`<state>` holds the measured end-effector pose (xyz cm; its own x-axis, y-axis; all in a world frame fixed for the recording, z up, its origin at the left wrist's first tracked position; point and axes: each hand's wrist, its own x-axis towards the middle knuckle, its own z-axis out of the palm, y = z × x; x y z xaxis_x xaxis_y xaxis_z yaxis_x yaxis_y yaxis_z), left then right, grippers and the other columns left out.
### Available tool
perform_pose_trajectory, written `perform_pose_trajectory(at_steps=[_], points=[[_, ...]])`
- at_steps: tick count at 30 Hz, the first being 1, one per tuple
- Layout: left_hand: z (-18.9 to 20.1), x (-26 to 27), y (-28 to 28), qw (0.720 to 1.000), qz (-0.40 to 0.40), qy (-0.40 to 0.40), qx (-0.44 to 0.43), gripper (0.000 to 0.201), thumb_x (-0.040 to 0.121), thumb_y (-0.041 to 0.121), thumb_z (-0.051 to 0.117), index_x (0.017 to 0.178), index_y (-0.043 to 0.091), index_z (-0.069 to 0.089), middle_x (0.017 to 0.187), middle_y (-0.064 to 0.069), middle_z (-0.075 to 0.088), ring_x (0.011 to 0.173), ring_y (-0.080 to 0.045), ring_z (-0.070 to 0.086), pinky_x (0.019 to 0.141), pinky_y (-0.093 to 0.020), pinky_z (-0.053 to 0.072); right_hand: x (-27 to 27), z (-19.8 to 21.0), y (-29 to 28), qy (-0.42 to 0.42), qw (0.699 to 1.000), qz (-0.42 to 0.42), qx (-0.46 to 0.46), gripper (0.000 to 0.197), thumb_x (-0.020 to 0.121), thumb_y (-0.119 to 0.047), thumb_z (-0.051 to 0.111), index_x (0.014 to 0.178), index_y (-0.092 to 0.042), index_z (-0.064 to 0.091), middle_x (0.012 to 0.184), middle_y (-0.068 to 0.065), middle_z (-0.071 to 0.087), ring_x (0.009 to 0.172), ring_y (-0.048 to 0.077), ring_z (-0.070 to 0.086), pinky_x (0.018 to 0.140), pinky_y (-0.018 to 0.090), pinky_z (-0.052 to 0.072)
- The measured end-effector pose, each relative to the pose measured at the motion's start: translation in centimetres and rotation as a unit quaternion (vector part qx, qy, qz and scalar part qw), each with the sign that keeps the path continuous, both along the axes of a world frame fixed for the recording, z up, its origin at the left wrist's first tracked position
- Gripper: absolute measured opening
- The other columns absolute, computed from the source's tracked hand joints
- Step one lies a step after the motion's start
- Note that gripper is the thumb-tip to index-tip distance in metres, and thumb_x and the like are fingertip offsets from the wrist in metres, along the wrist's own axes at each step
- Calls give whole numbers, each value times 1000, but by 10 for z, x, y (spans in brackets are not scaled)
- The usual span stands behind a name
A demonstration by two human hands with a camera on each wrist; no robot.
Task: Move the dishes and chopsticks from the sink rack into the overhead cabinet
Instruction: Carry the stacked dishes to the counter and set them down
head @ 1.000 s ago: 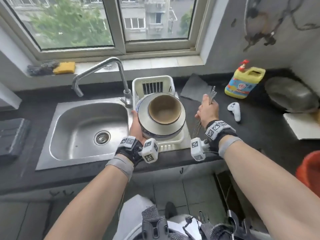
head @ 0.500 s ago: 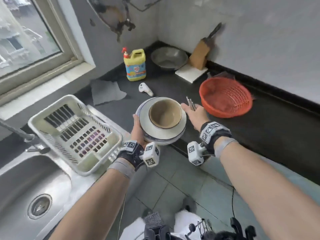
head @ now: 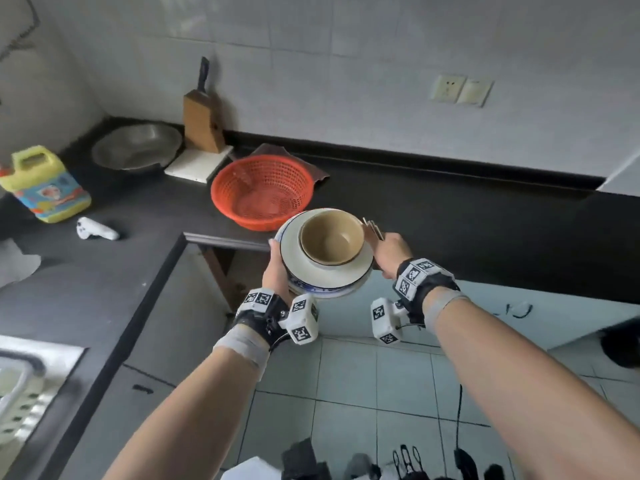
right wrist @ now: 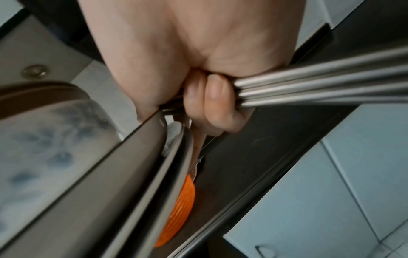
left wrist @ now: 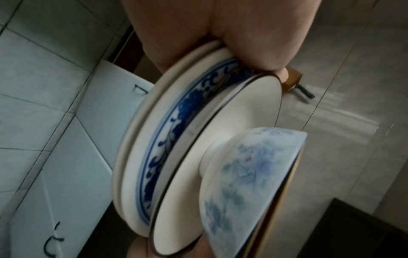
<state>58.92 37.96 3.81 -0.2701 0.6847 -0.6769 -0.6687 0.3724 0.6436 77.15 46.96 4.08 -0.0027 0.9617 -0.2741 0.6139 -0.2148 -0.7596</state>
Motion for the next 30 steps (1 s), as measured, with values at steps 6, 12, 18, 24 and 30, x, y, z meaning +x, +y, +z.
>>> perform_pose_trajectory(at_steps=[6,12,18,24,30], points=[[-11,110,56,997,-64,31,-40,70,89,73,47,107,8,63,93,-10,70,77,-24,66,49,-29,50,121,5,33,-20,999,-41,-1,45,99,-51,50,68,-18,52,68,4,57,53,16,52,39,17,35],[-16,183,119,992,-102,67,-40,87,83,78,49,130,6,61,103,-12,72,82,-30,70,64,-34,56,201,-7,81,-51,995,-84,-9,50,93,-59,54,69,-15,55,75,9,61,72,31,58,67,39,51],[-22,236,191,981,-163,96,-45,84,87,73,50,134,4,55,106,-14,68,73,-28,66,55,-32,52,260,-20,135,-101,989,-110,-17,38,98,-44,55,87,-9,63,100,19,70,94,39,67,71,36,48],[-36,279,268,968,-228,84,-66,77,86,75,51,118,7,65,103,-14,73,78,-31,69,58,-33,54,308,-31,194,-102,985,-135,-37,37,99,-42,53,86,-10,65,86,12,64,86,36,63,72,32,44],[-72,303,331,936,-279,211,-49,54,85,68,40,83,21,66,106,-12,74,99,-32,68,94,-48,55,338,-59,237,-106,978,-160,-76,34,98,-38,53,94,-7,67,87,9,64,83,33,59,72,31,41]])
